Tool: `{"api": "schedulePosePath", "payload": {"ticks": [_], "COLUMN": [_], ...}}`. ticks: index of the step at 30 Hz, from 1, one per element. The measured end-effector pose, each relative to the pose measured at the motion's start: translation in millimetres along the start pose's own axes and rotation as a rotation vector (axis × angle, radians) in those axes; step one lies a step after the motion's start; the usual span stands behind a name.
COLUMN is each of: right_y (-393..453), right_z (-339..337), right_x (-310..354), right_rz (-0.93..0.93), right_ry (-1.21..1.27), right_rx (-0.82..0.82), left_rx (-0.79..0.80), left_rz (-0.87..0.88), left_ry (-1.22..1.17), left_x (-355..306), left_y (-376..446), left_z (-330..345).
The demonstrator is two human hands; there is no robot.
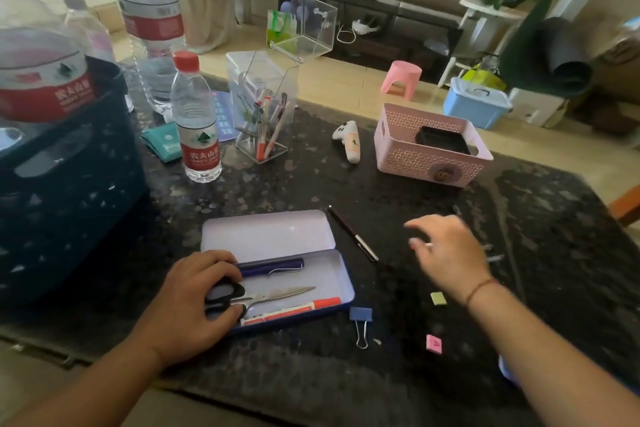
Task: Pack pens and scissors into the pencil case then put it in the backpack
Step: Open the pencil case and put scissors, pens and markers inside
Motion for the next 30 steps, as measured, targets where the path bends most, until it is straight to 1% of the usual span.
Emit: {"api": "schedulePosePath", "payload": {"ticks": [2, 3, 4, 6, 8, 9, 10, 11, 12, 13, 14, 15, 17, 19, 21, 24, 30], "right_y": [12, 14, 15, 17, 18, 19, 20, 18, 15, 9, 4, -3, -15, -22, -22, -20, -25], "right_z": [-5, -4, -3, -5, -9, -11, -13, -15, -12, -4, 8, 22, 54, 82, 99, 106, 102], "right_x": [-47, -64, -76, -83, -76, -69, -59, -45, -24, 2, 29, 56, 102, 128, 138, 137, 133], "right_rz": [0.271, 0.366, 0.422, 0.474, 0.410, 0.329, 0.222, 0.116, 0.004, -0.097, -0.184, -0.244, -0.327, -0.325, -0.247, -0.139, -0.142], "right_ry": [-0.225, -0.281, -0.296, -0.267, -0.302, -0.329, -0.305, -0.209, -0.065, 0.074, 0.194, 0.263, 0.275, 0.301, 0.373, 0.443, 0.446], "right_rx": [0.167, 0.242, 0.284, 0.275, 0.258, 0.205, 0.113, 0.030, -0.002, 0.024, 0.093, 0.167, 0.245, 0.281, 0.301, 0.309, 0.291], "left_rx": [-0.004, -0.007, -0.008, -0.004, 0.001, 0.004, 0.007, 0.007, 0.005, 0.003, 0.003, 0.003, 0.003, 0.006, 0.007, 0.010, 0.005], "left_rz": [0.002, -0.001, -0.004, -0.006, -0.005, -0.005, -0.005, -0.007, -0.009, -0.009, -0.009, -0.011, -0.020, -0.024, -0.024, -0.026, -0.010], "left_ry": [0.000, -0.002, -0.002, 0.004, 0.013, 0.017, 0.019, 0.019, 0.018, 0.018, 0.019, 0.019, 0.017, 0.008, 0.000, -0.003, -0.007], "left_x": [-1, -1, 0, 0, 0, 0, 0, 0, 0, -1, -1, -2, -2, -3, -3, -3, -2], "left_y": [0, 0, 0, 0, 1, 1, 1, 0, 0, 0, -1, -1, -1, 0, 0, 0, 0], "left_z": [0, 0, 0, 0, 0, 0, 0, 0, -1, -1, -1, -2, -3, -3, -3, -4, -3]}}
Point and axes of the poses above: each hand's wrist, its own y-axis towards the middle knuckle, its own z-axis out of the palm, x = y × z, the point moved 5 cm from there along y, towards the middle knuckle, and after that the axes turned 14 degrees about y, right-handed, at the moved point
